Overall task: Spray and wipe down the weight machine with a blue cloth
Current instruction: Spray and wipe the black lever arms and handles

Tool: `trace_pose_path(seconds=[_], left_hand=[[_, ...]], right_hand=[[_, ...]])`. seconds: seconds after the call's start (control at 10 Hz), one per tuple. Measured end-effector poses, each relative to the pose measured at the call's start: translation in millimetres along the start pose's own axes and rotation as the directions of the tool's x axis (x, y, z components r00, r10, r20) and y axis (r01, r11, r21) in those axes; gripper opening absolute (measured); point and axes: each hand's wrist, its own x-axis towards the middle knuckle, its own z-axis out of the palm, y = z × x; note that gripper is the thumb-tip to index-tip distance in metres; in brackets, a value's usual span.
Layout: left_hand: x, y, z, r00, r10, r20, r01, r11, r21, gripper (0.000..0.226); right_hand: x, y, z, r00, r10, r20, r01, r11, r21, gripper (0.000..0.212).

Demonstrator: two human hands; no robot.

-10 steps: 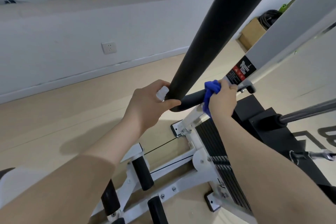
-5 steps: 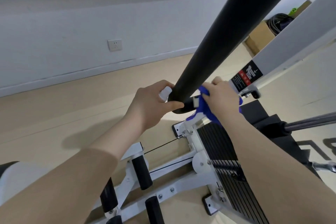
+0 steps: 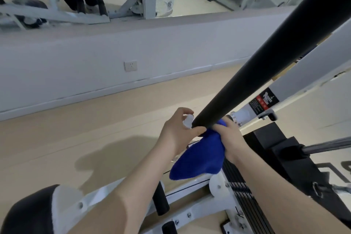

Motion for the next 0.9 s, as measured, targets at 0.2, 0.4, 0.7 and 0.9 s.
trace_pose_path(seconds=[0.2,0.4,0.7,0.9], left_hand=[[-9,-15,-28,0.985,-0.128,-0.118,0.112,0.985,-0.128,0.009],[-20,-29,-34,0.987,-0.142,-0.071,0.131,0.982,-0.139,0.006],[-22,-15,-54,0.954,-0.248,-0.166,0.161,0.896,-0.413,0.007],[-36,6,-88,0.955,-0.138,-0.263,0.055,0.953,-0.299,0.009]], right_hand=[[20,45,10,0.847,0.473,-0.243,-0.358,0.845,0.397,0.018],[20,40,34,0.950,0.307,-0.062,-0.173,0.679,0.714,0.040],[-35,21,63,0.942,0.283,0.178,-0.311,0.543,0.780,0.021],[-80,-50,79,0.891,-0.443,0.101,0.401,0.662,-0.633,0.024]])
